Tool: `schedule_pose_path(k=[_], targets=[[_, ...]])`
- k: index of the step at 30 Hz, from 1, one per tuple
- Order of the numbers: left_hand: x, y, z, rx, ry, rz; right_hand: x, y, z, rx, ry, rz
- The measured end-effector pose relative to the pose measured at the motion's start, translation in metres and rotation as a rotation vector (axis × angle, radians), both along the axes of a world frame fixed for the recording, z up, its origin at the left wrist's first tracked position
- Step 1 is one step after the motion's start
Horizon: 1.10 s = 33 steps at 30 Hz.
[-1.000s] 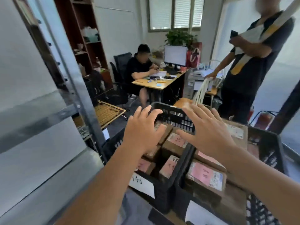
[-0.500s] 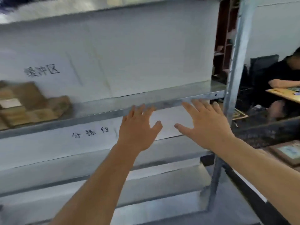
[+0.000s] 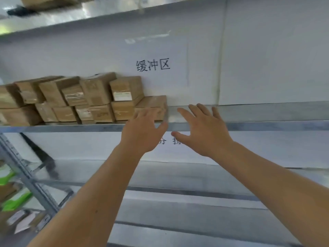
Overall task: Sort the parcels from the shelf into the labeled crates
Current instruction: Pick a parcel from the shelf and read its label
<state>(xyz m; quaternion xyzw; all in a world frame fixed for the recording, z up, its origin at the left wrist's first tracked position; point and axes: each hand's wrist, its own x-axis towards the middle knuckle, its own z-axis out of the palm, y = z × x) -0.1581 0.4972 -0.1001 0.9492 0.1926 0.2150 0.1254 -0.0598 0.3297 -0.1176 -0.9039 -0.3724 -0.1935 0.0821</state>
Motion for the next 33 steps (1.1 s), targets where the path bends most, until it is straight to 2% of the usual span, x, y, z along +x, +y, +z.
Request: schedule_pose_path(k=[6,8,12,14,19,24,30,33], targets=[[0.020,0.082,-0.002,-0.115,0.005,0.075,0.017,0.092,0.000,0.028,0.089,-0.022],[0.034,0.098,-0.004,-0.173,-0.009,0.098,0.029,0.110,0.004,0.076,0.182,-0.033],[0.060,0.109,-0.010,-0.306,-0.096,0.103,0.062,0.132,0.012,0.413,0.656,-0.016],[0.072,0.107,-0.011,-0.378,-0.126,0.096,0.074,0.135,0.012,0.476,0.700,-0.023],[0.099,0.098,-0.004,-0.452,-0.029,0.099,0.097,0.127,0.015,0.676,0.726,-0.118],[0.117,0.073,-0.003,-0.562,-0.039,-0.106,0.109,0.086,0.009,0.842,0.903,-0.144],[0.133,0.018,0.002,-0.638,-0.279,-0.483,0.083,-0.003,0.010,1.099,0.733,-0.094],[0.133,-0.031,0.007,-0.978,-0.395,-0.640,0.063,-0.058,0.010,1.264,0.686,-0.033]])
